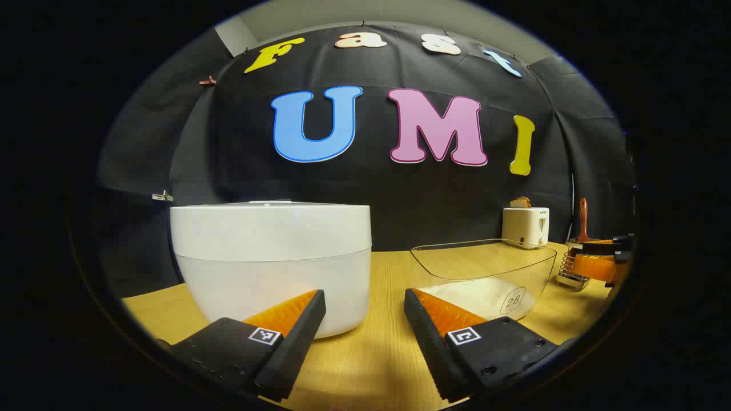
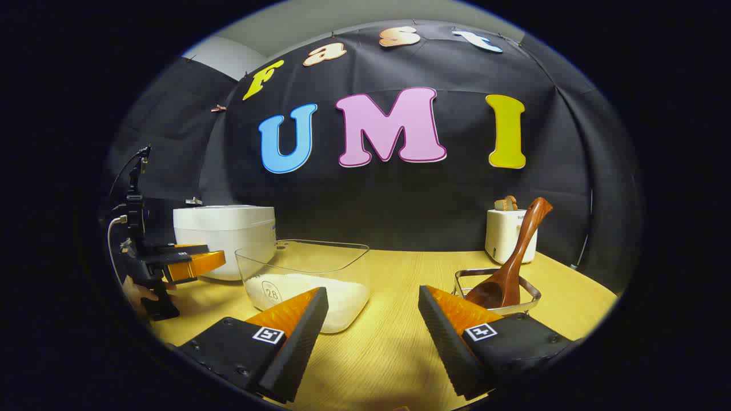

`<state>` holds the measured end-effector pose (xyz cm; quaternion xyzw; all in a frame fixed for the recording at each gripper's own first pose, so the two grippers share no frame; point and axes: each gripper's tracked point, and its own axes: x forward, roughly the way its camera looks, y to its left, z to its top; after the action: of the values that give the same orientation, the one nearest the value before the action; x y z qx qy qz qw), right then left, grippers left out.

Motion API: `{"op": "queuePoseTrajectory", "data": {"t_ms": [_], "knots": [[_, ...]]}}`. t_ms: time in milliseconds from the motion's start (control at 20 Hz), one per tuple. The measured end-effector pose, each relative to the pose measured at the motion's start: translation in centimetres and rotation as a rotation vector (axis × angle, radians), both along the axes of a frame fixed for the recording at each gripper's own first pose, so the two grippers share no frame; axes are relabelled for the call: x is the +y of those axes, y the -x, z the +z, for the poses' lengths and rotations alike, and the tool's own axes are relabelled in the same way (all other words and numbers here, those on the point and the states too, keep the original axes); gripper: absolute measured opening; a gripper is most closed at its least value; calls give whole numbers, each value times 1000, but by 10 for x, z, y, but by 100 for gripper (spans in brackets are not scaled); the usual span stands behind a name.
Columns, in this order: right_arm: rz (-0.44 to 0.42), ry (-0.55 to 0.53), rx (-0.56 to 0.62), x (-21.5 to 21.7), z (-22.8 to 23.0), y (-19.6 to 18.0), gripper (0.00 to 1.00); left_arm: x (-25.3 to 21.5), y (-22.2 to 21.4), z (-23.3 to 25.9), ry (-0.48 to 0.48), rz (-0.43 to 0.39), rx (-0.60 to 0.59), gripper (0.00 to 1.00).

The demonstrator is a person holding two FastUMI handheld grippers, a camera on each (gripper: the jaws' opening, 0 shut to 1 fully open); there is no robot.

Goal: Close the left gripper, press the button to open the rice cooker; take a wooden spoon from the chopstick holder with the right hand, scoop a spoonful of rice and pour it into the rice cooker, then put the wooden spoon back into the chopstick holder.

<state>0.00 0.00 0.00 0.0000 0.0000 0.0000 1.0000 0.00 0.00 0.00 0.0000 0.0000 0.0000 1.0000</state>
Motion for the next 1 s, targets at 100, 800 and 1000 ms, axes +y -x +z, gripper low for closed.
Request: {"op": "queuePoseTrajectory", "data": {"t_ms": [100,800,1000], "knots": [[-1,-1,1,-1,0,0,99,-1,0,0,1,-2,1,92],[58,44,-58,15,49,21,98,24,30,71,72,-38,-84,94],[60,53,-55,15,53,27,99,45,29,124,103,-69,-151,55]]}}
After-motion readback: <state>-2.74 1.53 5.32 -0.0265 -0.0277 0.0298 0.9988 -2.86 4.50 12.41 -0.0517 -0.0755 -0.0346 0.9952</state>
